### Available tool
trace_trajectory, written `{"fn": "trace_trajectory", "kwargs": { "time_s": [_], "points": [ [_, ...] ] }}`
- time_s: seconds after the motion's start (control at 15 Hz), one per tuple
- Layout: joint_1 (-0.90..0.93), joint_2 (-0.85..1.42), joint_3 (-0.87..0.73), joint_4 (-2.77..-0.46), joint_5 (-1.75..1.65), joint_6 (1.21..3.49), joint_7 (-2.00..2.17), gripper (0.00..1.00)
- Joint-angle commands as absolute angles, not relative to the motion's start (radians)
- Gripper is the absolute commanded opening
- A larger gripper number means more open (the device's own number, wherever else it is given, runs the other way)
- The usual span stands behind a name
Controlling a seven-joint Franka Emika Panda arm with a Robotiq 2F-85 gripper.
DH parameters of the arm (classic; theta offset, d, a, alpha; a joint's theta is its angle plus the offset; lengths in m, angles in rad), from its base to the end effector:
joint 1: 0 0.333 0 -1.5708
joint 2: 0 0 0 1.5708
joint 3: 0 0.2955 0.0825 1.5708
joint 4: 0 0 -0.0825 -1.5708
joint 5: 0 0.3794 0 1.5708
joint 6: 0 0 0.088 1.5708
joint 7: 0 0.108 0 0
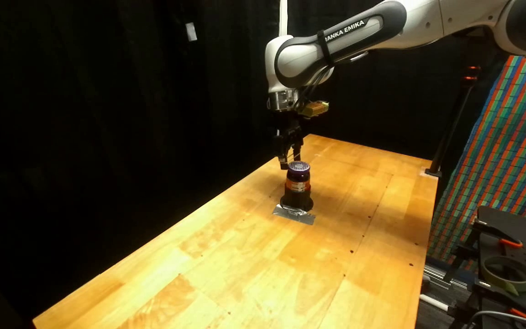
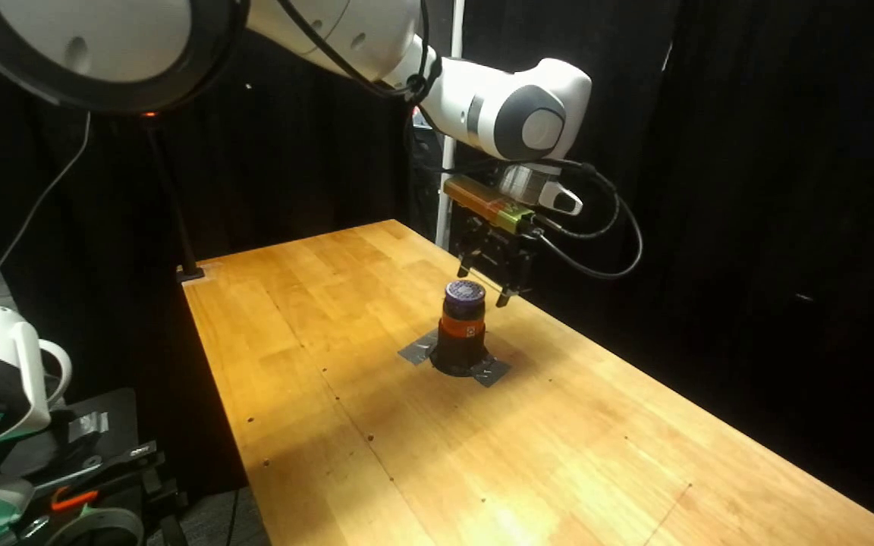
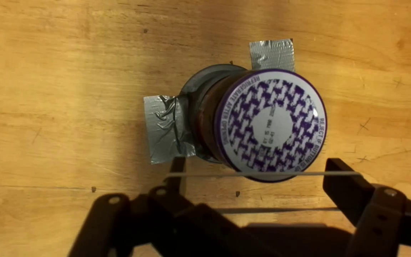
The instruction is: Put the rubber band around the jar.
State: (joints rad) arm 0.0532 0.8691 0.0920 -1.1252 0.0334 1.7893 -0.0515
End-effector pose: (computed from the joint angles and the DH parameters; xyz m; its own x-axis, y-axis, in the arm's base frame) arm 0.7176 0.0894 0.2583 0.9661 0.1678 -0.1962 0.1482 -0.9827 -0.1108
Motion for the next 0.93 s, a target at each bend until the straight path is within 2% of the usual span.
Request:
{"fn": "trace_trajectory", "kwargs": {
  "time_s": [0.0,0.87],
  "points": [
    [0.058,0.937,0.096,-1.01,0.05,1.725,-0.076,1.0],
    [0.078,0.968,0.099,-0.971,0.039,1.587,-0.104,1.0]
  ]
}}
